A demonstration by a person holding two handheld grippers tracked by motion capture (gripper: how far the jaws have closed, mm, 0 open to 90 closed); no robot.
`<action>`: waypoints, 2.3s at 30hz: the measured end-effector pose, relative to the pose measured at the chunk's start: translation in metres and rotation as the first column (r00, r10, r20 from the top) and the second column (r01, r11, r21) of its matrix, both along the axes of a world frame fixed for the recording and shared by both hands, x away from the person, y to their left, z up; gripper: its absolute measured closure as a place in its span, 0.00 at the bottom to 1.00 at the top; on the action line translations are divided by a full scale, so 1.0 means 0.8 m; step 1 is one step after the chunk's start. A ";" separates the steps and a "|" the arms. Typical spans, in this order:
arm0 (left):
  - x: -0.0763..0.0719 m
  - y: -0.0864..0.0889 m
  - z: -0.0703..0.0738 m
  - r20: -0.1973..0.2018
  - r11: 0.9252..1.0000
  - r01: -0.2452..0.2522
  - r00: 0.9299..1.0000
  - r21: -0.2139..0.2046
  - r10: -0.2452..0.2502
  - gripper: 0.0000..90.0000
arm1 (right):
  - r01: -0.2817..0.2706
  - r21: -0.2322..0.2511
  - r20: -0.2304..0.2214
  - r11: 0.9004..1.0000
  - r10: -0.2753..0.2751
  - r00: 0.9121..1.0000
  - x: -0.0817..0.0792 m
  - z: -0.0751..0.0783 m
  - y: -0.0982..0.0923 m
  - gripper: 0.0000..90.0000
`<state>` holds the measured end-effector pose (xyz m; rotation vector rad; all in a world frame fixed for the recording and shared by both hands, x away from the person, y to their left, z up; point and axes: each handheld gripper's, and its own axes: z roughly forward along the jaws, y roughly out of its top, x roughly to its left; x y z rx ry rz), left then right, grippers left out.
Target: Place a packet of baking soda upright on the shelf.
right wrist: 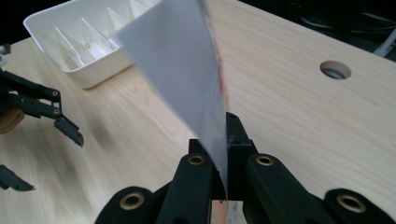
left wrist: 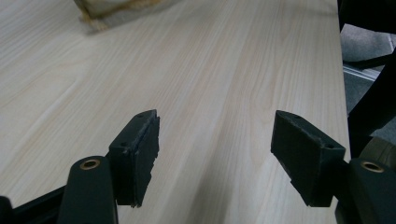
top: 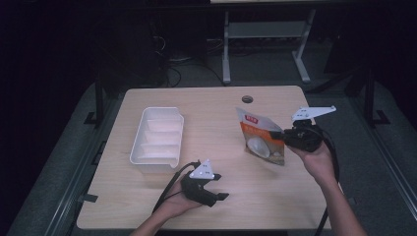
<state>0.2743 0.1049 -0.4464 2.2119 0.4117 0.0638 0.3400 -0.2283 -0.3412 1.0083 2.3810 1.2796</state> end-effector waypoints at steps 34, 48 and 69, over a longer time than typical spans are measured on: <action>-0.008 0.024 -0.005 0.034 1.000 0.009 0.999 -0.028 -0.008 0.33 | -0.222 0.051 0.067 0.974 0.218 0.974 0.066 0.059 0.153 1.00; -0.005 0.029 -0.006 0.027 0.999 -0.002 1.000 -0.037 0.003 0.33 | -0.274 0.080 0.084 0.958 0.267 0.960 0.080 0.076 0.194 1.00; -0.005 0.031 -0.007 0.035 1.000 -0.001 0.999 -0.021 0.002 0.33 | -0.355 0.105 0.089 0.929 0.347 0.934 0.101 0.083 0.268 1.00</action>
